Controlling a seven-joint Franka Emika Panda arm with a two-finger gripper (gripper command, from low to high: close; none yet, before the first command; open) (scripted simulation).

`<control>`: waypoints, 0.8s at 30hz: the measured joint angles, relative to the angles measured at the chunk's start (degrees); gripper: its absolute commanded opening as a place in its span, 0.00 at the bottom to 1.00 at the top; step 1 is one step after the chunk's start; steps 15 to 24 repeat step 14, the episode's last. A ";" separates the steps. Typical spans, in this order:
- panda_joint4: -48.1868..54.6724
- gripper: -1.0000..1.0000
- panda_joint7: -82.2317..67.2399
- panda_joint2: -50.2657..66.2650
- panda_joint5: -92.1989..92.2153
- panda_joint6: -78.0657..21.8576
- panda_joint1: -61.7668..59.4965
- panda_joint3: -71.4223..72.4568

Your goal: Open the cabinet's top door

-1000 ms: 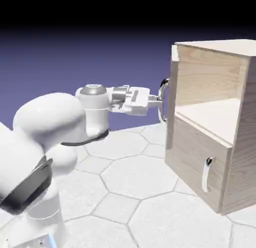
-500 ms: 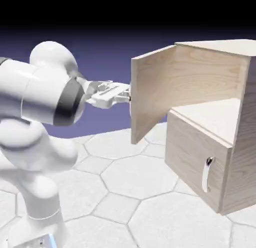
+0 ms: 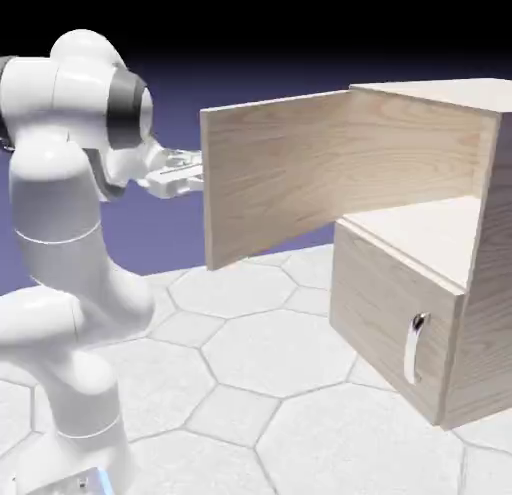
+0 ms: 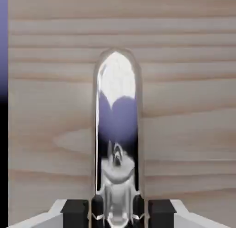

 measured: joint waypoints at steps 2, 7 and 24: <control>4.14 0.00 0.48 -4.10 2.86 -1.08 0.09 -0.10; 14.53 0.00 0.60 -13.71 8.82 -3.95 -0.07 -0.64; 29.05 0.00 -1.10 -25.90 14.85 -8.59 -1.99 -1.56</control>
